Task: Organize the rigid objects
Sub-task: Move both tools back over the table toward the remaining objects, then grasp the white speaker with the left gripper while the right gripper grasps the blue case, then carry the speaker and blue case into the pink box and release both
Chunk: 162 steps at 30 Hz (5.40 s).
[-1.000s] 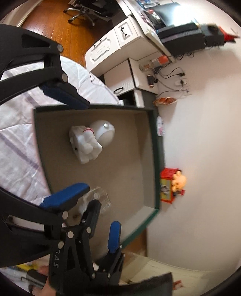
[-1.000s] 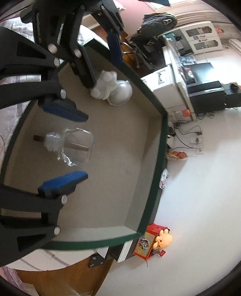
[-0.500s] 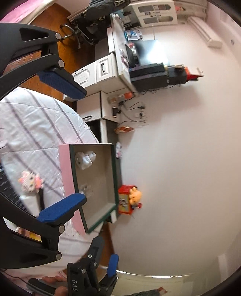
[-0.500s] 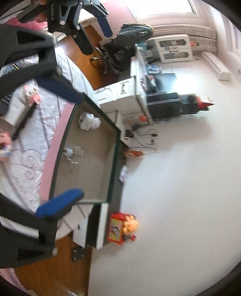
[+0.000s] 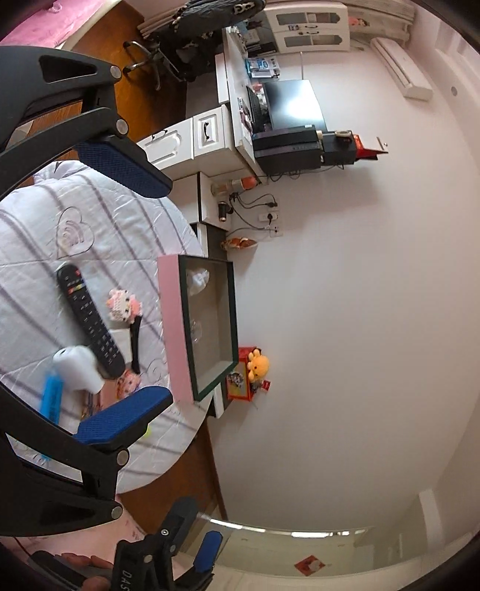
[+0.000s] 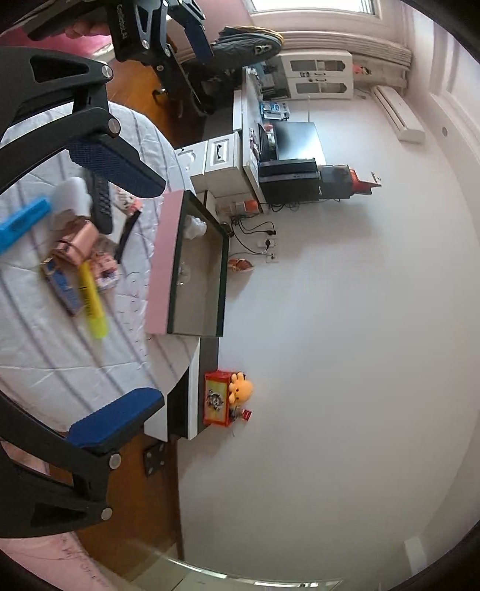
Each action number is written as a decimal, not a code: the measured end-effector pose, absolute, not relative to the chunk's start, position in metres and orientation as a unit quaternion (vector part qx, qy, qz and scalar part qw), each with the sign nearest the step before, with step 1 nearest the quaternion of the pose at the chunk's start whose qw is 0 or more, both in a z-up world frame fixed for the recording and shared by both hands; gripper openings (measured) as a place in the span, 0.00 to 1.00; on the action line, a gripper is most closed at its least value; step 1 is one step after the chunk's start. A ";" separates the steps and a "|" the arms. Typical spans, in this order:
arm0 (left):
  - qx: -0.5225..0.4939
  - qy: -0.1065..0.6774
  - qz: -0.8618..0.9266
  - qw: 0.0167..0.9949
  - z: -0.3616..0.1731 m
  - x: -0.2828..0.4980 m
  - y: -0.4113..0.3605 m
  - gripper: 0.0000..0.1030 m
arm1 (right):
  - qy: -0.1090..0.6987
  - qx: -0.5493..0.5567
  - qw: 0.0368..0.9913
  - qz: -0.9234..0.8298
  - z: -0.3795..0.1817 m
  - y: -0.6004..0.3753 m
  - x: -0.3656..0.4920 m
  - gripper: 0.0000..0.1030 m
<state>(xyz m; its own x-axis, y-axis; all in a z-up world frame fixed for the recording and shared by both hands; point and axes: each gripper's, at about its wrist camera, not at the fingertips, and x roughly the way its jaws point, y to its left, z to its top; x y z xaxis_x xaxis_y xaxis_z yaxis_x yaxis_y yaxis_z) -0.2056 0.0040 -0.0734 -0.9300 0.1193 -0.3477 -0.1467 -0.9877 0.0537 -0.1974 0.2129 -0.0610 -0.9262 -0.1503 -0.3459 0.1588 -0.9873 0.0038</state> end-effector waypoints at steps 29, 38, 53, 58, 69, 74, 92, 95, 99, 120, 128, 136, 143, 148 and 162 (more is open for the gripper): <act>-0.266 0.066 0.960 0.065 -0.136 -0.192 0.010 1.00 | 0.081 0.363 0.158 -0.915 -0.217 0.166 -0.215 0.74; -0.300 0.050 0.949 0.083 -0.154 -0.210 0.025 1.00 | 0.069 0.372 0.191 -0.906 -0.218 0.181 -0.210 0.26; -0.372 0.035 0.926 0.053 -0.209 -0.269 0.082 1.00 | 0.024 0.362 0.132 -0.922 -0.217 0.236 -0.233 0.26; -0.387 0.026 0.920 0.048 -0.221 -0.281 0.080 1.00 | 0.024 0.360 0.137 -0.922 -0.218 0.235 -0.237 0.26; -0.384 0.042 0.916 0.109 -0.226 -0.282 0.083 0.50 | 0.036 0.359 0.130 -0.923 -0.218 0.232 -0.239 0.26; -0.380 0.045 0.915 0.126 -0.222 -0.274 0.078 0.50 | 0.039 0.360 0.126 -0.924 -0.215 0.230 -0.236 0.26; -0.331 0.050 0.929 0.158 -0.182 -0.241 0.063 0.49 | 0.028 0.333 0.142 -0.932 -0.187 0.211 -0.216 0.26; -0.322 0.050 0.932 0.157 -0.174 -0.239 0.060 0.49 | 0.027 0.323 0.146 -0.935 -0.176 0.207 -0.215 0.26; -0.298 0.055 0.941 0.151 -0.154 -0.237 0.056 0.49 | 0.031 0.310 0.154 -0.938 -0.161 0.200 -0.217 0.26; -0.188 0.075 0.974 0.103 -0.052 -0.319 0.056 0.49 | 0.050 0.208 0.186 -0.959 -0.049 0.178 -0.289 0.26; -0.198 0.081 0.972 0.097 -0.051 -0.397 0.069 0.49 | 0.055 0.219 0.187 -0.956 -0.049 0.176 -0.358 0.26; -0.242 0.091 0.961 0.101 -0.076 -0.475 0.084 0.49 | 0.062 0.250 0.183 -0.949 -0.068 0.176 -0.425 0.26; -0.317 0.093 0.938 0.104 -0.122 -0.540 0.091 0.49 | 0.066 0.306 0.175 -0.934 -0.104 0.181 -0.485 0.26; -0.365 0.088 0.922 0.091 -0.158 -0.563 0.089 0.49 | 0.067 0.344 0.170 -0.921 -0.134 0.183 -0.509 0.26; -0.400 0.102 0.908 0.078 -0.183 -0.573 0.085 0.56 | 0.073 0.404 0.160 -0.898 -0.177 0.184 -0.533 0.26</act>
<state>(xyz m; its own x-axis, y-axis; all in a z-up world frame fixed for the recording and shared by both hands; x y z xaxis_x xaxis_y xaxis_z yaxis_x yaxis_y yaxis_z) -0.5729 0.0852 -0.1833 -0.6680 0.0598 -0.7417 -0.2223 -0.9673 0.1222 -0.5329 0.1837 -0.1769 -0.6232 -0.2284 -0.7479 0.3457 -0.9384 -0.0014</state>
